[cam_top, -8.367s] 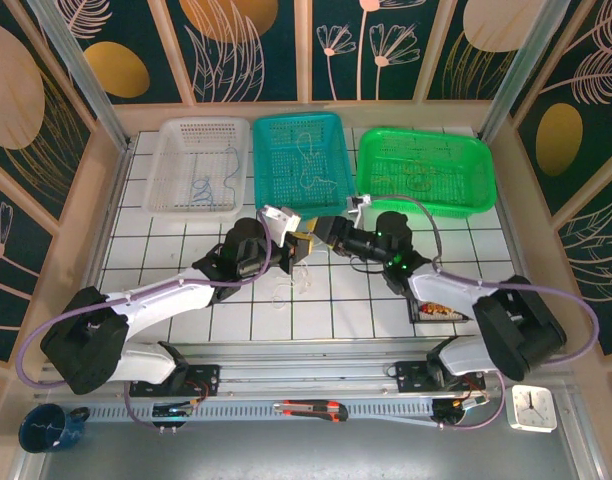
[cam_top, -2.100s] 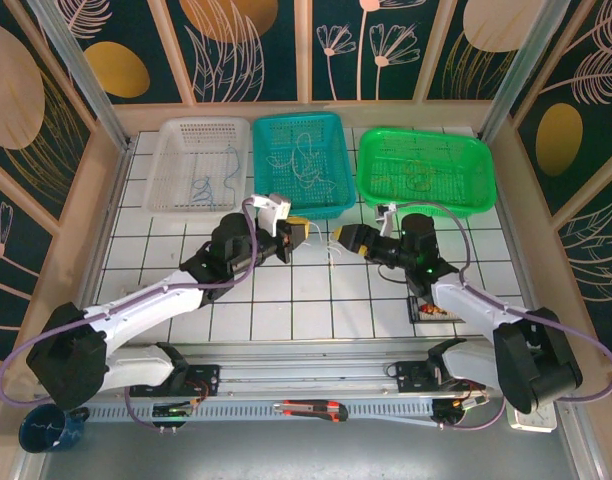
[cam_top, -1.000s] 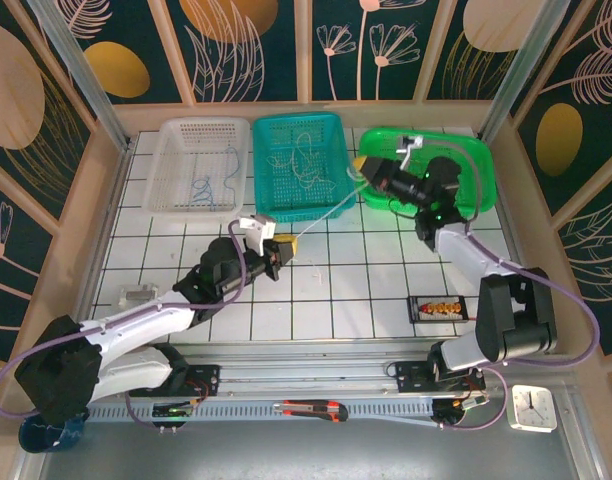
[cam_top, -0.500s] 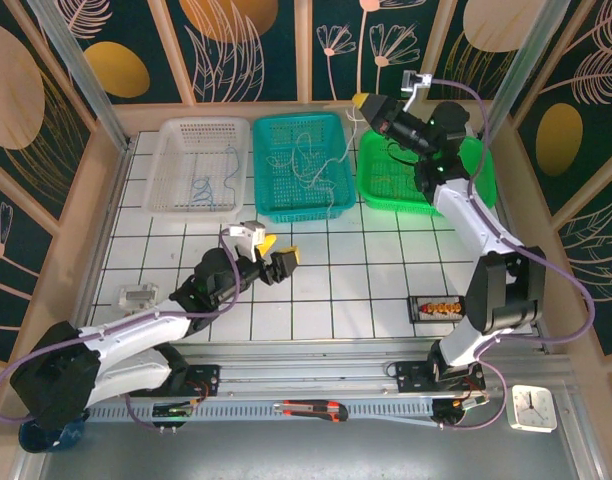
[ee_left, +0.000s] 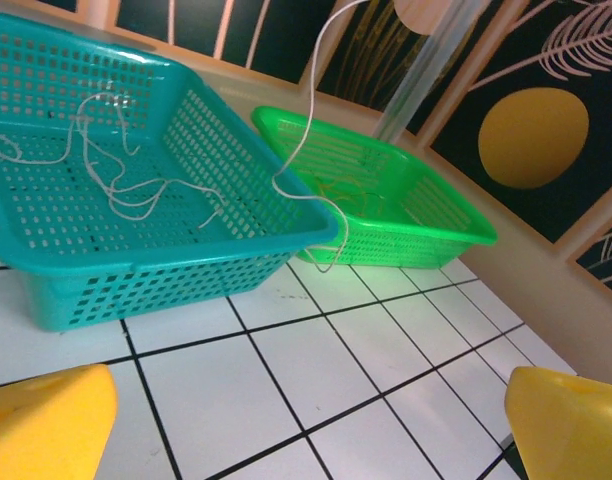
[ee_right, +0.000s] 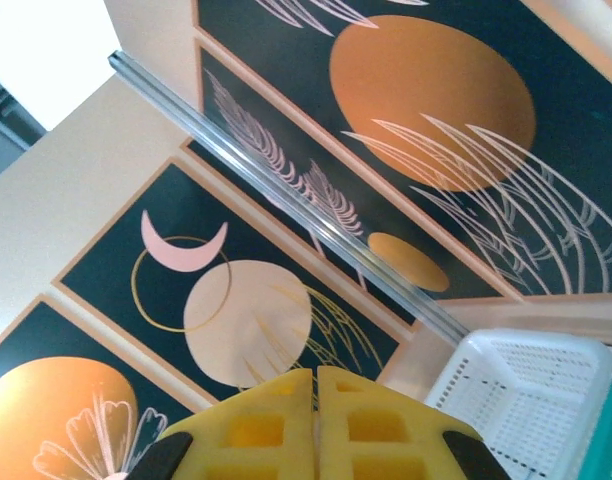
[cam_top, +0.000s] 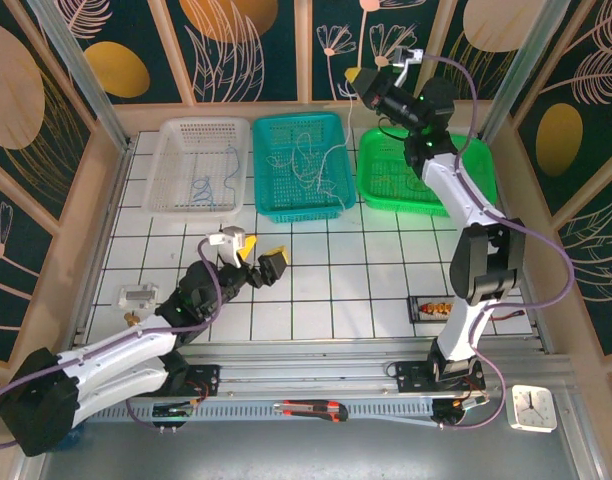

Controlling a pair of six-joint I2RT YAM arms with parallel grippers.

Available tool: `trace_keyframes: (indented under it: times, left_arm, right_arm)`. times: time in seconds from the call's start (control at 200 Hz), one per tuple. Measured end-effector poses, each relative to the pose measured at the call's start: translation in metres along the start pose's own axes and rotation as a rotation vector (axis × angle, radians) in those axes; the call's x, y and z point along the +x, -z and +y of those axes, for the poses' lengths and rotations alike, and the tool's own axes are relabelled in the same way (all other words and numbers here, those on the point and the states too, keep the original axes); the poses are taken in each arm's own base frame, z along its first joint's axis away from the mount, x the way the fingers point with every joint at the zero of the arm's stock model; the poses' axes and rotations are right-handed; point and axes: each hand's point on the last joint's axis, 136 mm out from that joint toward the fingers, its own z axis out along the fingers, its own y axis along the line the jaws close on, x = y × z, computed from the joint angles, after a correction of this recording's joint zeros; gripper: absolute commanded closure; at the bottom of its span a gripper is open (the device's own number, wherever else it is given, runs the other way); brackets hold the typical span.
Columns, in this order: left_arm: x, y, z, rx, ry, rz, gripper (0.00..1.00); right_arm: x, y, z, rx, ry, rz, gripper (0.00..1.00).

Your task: Untangle the cables

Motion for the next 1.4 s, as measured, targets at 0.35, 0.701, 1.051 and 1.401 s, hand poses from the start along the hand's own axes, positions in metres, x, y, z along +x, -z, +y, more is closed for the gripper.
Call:
trace_keyframes:
  times: [0.35, 0.701, 1.051, 1.401]
  left_arm:
    - [0.003, 0.010, 0.017, -0.071, 0.037, -0.022, 0.01]
    - [0.000, 0.014, 0.021, -0.096, 0.035, -0.032, 0.01]
    - [-0.005, 0.013, 0.023, -0.130, 0.036, -0.028, 0.01]
    - [-0.055, 0.010, 0.005, -0.149, 0.045, -0.096, 0.01]
  right_arm:
    - [-0.059, -0.027, 0.079, -0.181, 0.123, -0.065, 1.00]
    - [-0.038, -0.063, -0.002, -0.133, 0.027, -0.028, 1.00]
    - [0.100, -0.078, -0.145, 0.153, -0.081, 0.189, 0.01]
    - [0.121, -0.015, -0.151, 0.387, 0.049, 0.243, 0.01]
